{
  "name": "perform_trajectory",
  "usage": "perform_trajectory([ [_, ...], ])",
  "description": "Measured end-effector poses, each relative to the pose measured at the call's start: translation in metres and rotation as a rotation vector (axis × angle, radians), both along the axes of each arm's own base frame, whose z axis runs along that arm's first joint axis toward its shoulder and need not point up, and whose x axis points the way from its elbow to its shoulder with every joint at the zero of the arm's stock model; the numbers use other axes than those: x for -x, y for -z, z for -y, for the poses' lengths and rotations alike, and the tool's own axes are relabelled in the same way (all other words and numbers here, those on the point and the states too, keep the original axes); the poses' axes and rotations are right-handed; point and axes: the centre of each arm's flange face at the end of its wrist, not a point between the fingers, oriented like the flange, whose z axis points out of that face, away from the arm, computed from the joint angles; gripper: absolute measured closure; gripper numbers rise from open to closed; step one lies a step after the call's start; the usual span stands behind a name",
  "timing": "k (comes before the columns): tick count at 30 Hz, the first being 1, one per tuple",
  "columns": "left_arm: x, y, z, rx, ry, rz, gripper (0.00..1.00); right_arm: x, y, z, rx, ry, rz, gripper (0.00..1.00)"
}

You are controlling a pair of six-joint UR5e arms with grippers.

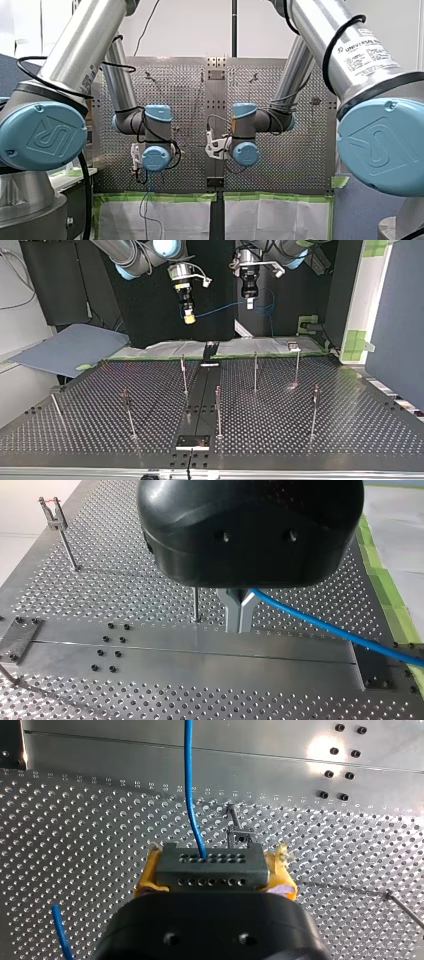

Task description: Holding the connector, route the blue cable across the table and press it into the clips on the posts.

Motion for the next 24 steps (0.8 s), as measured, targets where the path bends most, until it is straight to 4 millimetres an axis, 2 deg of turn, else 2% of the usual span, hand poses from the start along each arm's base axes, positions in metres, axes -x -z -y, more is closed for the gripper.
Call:
perform_trajectory([
  [6, -0.006, -0.008, 0.002, -0.007, -0.016, 0.012, 1.00, 0.001, 0.002, 0.003, -0.001, 0.010, -0.009, 0.99],
  [11, -0.011, -0.020, 0.003, -0.026, -0.032, 0.018, 1.00, -0.003, 0.015, 0.014, -0.019, 0.036, -0.052, 0.99],
  [17, -0.008, -0.019, 0.001, -0.054, -0.034, -0.019, 1.00, -0.003, 0.032, 0.015, -0.062, 0.039, -0.100, 0.99],
  [24, -0.006, -0.017, 0.000, -0.069, -0.033, -0.042, 1.00, 0.001, 0.039, 0.010, -0.107, 0.038, -0.147, 0.99],
])
